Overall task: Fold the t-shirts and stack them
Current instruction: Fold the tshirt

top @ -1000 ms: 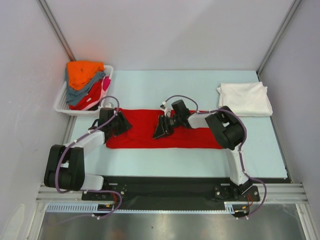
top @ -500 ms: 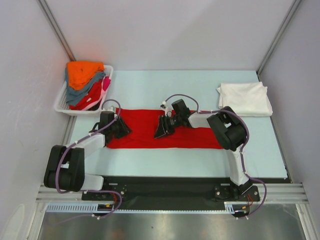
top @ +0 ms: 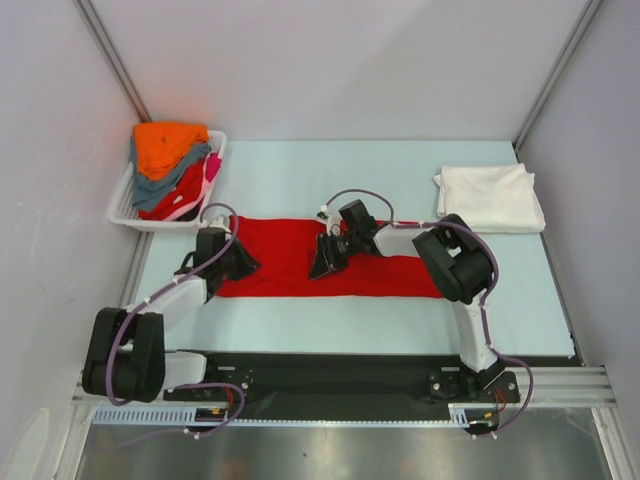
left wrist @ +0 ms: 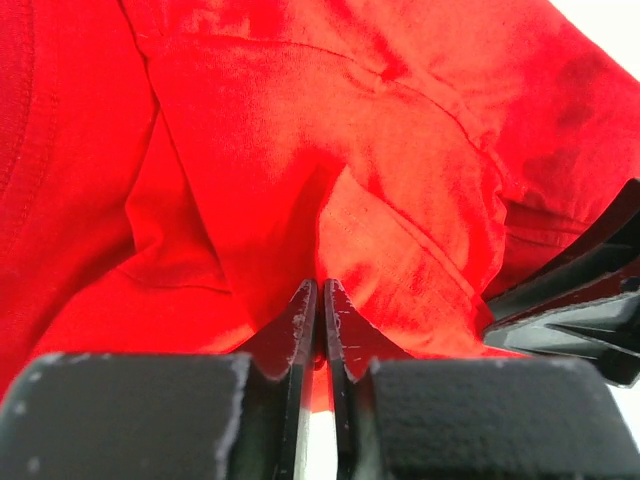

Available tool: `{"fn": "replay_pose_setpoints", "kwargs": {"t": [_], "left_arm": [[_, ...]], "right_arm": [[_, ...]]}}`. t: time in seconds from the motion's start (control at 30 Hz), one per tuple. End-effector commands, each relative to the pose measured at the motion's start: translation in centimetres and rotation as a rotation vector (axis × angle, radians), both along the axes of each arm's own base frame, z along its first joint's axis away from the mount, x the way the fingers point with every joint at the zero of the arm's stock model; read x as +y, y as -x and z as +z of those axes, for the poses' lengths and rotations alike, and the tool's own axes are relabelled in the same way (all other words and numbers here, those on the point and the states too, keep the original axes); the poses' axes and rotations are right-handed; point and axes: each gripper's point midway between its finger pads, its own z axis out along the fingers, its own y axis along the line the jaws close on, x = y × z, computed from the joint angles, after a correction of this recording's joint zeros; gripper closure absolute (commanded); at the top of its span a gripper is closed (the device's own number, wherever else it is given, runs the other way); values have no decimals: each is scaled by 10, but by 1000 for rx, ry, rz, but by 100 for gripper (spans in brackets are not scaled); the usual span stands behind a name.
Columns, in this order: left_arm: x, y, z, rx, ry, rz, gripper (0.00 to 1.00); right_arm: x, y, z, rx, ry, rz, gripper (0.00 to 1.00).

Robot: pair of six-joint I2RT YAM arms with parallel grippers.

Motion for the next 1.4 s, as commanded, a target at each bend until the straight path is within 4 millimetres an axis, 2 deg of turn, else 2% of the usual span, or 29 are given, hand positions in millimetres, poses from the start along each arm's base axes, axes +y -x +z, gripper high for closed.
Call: {"fn": "replay_pose_setpoints", "kwargs": {"t": [0.0,0.07,0.17,0.3,0.4,0.5,0.53,0.67,0.77,0.87,0.93,1.1,1.37], "left_arm": [[0,1,8,-44,-10,-18,90],[1,3,9,-47,-16,-16,90],[3,8,6,-40,-21,-13,92],[8,12,3,-44,-39,5,93],[12,23,-5,-14,-55,13,93],[12,29,-3,-18,-52,9,91],[12,30,-3,-15,-51,17,88],[15,37,2,-39,-46,39,50],[16,30,17,-86,-38,51,38],[15,20,28,-96,-39,50,38],[14,14,28,-85,-38,47,38],[8,-8,37,-106,-28,31,45],[5,-21,20,-53,-35,19,51]], "right_arm": [[12,-2,20,-52,-37,33,75],[12,0,23,-45,-46,41,81],[11,2,27,-47,-51,42,99],[9,2,32,-48,-60,41,100],[9,2,33,-49,-63,42,100],[8,1,34,-49,-64,42,100],[8,1,34,-48,-64,40,100],[9,2,34,-45,-69,46,100],[10,3,34,-42,-72,52,100],[11,4,32,-39,-73,60,100],[11,4,32,-40,-74,62,100],[12,5,31,-38,-73,65,100],[12,4,30,-32,-76,67,100]]}}
